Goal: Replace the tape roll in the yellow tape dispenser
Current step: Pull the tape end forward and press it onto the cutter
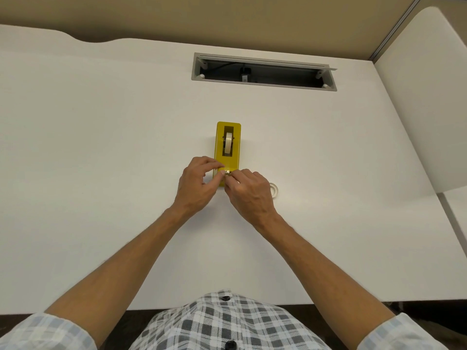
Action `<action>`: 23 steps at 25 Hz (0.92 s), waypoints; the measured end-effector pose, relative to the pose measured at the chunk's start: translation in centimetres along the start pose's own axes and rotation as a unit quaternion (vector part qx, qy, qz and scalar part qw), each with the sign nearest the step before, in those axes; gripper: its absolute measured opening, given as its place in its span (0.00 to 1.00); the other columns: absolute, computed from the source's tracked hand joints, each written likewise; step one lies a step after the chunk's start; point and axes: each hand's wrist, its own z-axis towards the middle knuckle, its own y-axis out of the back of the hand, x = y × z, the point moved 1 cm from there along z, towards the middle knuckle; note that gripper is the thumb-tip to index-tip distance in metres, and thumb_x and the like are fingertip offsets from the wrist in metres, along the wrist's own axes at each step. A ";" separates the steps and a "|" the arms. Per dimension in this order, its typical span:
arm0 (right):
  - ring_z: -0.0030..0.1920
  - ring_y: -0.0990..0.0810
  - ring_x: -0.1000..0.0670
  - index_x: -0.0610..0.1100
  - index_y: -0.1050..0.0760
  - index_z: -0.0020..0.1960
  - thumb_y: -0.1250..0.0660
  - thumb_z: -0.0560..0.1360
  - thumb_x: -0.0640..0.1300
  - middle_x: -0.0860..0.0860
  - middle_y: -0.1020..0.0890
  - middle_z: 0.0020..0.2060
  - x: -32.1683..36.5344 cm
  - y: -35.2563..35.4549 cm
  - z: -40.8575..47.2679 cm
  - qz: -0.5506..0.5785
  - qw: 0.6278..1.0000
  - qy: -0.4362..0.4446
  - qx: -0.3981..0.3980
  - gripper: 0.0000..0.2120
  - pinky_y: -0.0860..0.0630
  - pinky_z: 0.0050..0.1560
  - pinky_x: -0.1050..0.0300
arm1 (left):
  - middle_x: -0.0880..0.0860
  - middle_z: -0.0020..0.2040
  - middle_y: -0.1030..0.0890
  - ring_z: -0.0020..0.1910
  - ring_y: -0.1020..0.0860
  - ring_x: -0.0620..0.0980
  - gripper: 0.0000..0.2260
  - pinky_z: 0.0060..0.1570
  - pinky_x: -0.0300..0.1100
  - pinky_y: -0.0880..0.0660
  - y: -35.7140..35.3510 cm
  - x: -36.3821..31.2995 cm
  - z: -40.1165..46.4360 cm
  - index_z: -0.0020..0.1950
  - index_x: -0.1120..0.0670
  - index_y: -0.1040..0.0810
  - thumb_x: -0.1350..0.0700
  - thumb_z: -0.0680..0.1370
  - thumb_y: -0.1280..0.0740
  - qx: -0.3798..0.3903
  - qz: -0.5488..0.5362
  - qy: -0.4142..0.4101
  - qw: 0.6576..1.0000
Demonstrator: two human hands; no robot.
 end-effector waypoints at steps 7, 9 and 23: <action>0.30 0.23 0.47 0.43 0.19 0.40 0.28 0.74 0.39 0.49 0.20 0.32 -0.5 -0.6 -0.4 -0.027 0.998 0.018 -0.054 0.04 0.33 0.26 0.57 | 0.54 0.59 0.19 0.59 0.24 0.49 0.12 0.53 0.46 0.22 -0.2 0.1 -0.5 0.59 0.55 0.19 0.54 0.79 0.34 0.016 -0.013 -0.006 1.000; 0.30 0.23 0.47 0.43 0.19 0.41 0.29 0.75 0.40 0.49 0.19 0.32 -0.7 -0.8 -0.6 -0.029 0.997 0.023 -0.060 0.05 0.32 0.26 0.57 | 0.54 0.59 0.20 0.59 0.24 0.50 0.12 0.54 0.48 0.21 -0.2 0.2 -0.5 0.60 0.55 0.20 0.53 0.79 0.34 0.025 -0.008 -0.010 1.000; 0.31 0.21 0.48 0.43 0.18 0.46 0.31 0.77 0.44 0.48 0.16 0.36 -0.3 -0.9 -1.3 -0.023 0.998 0.017 -0.051 0.06 0.27 0.27 0.57 | 0.54 0.63 0.22 0.62 0.25 0.51 0.12 0.58 0.50 0.22 -0.2 0.5 -0.6 0.62 0.54 0.21 0.56 0.79 0.34 0.039 0.005 -0.001 0.999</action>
